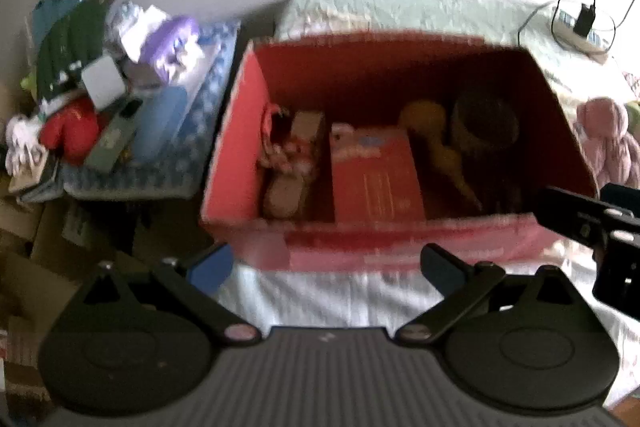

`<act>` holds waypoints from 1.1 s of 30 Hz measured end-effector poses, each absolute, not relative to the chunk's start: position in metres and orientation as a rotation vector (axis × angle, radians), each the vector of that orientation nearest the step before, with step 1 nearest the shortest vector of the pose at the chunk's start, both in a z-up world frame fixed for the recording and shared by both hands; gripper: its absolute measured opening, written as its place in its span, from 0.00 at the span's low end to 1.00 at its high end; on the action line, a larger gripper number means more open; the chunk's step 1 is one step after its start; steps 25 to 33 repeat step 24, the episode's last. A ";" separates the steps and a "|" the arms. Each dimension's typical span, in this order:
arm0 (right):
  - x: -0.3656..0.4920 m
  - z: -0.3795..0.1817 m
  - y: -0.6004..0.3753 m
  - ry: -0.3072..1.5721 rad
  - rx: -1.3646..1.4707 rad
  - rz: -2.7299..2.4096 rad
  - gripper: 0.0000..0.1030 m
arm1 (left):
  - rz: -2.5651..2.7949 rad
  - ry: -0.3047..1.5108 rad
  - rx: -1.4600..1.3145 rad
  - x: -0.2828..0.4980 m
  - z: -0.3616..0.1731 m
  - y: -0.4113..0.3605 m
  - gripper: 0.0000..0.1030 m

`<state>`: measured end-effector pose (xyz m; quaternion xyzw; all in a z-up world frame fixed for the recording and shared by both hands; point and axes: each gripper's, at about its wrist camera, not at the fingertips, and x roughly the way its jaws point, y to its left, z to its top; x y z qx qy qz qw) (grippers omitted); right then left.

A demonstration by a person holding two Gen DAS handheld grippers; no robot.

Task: Organize objects

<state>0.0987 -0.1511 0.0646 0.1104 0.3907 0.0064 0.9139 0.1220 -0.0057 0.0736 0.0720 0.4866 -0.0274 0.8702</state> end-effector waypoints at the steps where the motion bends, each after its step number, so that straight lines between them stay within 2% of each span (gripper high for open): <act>1: 0.102 0.066 -0.151 0.795 0.224 0.006 0.65 | -0.059 1.009 0.150 0.125 0.076 -0.006 0.97; 13: 0.134 0.068 -0.152 0.751 0.212 -0.031 0.65 | -0.058 0.942 0.160 0.161 0.079 -0.007 0.97; 18: 0.143 0.061 -0.153 0.763 0.222 -0.055 0.65 | -0.083 0.955 0.129 0.171 0.072 0.000 0.94; 33: 0.150 0.060 -0.149 0.766 0.213 -0.060 0.65 | -0.050 0.947 0.140 0.182 0.068 0.004 0.94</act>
